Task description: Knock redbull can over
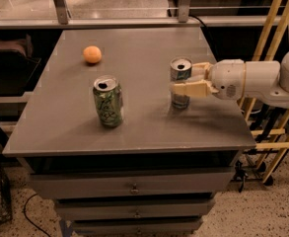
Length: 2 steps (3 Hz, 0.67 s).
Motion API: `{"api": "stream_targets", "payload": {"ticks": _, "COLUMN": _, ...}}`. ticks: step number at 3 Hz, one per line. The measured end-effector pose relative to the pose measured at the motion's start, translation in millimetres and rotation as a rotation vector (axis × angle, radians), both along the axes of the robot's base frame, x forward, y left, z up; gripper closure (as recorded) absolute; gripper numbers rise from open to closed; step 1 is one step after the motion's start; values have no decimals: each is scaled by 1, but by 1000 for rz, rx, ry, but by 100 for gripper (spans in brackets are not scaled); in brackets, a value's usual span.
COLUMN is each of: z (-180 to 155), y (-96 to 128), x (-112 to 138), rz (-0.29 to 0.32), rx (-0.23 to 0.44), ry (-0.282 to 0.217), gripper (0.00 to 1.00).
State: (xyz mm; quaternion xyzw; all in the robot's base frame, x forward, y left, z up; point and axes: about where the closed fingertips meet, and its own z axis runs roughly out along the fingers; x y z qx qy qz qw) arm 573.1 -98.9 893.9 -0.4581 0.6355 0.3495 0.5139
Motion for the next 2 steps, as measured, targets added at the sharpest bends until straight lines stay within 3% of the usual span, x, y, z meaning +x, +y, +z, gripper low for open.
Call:
{"api": "stream_targets", "payload": {"ticks": 1, "z": 15, "y": -1, "x": 6, "rz": 40, "rx": -61, "ry": -58, "gripper": 88}}
{"api": "stream_targets", "payload": {"ticks": 2, "z": 35, "y": -10, "x": 17, "rz": 102, "rx": -215, "ry": -142, "gripper": 100}}
